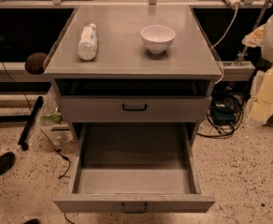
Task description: Close middle drawer
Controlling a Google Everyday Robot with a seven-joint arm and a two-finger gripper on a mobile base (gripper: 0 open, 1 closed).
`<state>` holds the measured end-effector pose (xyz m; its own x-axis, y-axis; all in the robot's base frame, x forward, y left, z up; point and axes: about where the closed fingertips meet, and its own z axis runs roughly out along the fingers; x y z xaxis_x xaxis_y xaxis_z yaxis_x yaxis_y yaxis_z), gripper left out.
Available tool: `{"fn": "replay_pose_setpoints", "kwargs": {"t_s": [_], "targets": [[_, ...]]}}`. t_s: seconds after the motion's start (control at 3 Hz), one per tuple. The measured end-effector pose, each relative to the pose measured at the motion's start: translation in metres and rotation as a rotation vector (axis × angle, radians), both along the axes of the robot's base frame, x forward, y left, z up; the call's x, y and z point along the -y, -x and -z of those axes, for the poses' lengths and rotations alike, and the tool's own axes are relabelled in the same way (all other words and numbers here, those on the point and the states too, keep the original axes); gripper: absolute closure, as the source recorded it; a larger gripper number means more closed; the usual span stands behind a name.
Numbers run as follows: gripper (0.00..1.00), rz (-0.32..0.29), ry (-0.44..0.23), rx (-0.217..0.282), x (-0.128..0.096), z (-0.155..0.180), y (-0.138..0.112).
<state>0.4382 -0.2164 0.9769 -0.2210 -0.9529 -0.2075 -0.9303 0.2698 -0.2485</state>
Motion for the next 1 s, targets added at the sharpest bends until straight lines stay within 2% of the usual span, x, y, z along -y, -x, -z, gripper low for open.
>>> {"fn": "replay_pose_setpoints", "kwargs": {"t_s": [0.67, 1.0], "targets": [[0.00, -0.009, -0.015, -0.002, -0.004, 0.008, 0.001], [0.00, 0.037, -0.059, -0.019, -0.008, 0.038, 0.004]]}}
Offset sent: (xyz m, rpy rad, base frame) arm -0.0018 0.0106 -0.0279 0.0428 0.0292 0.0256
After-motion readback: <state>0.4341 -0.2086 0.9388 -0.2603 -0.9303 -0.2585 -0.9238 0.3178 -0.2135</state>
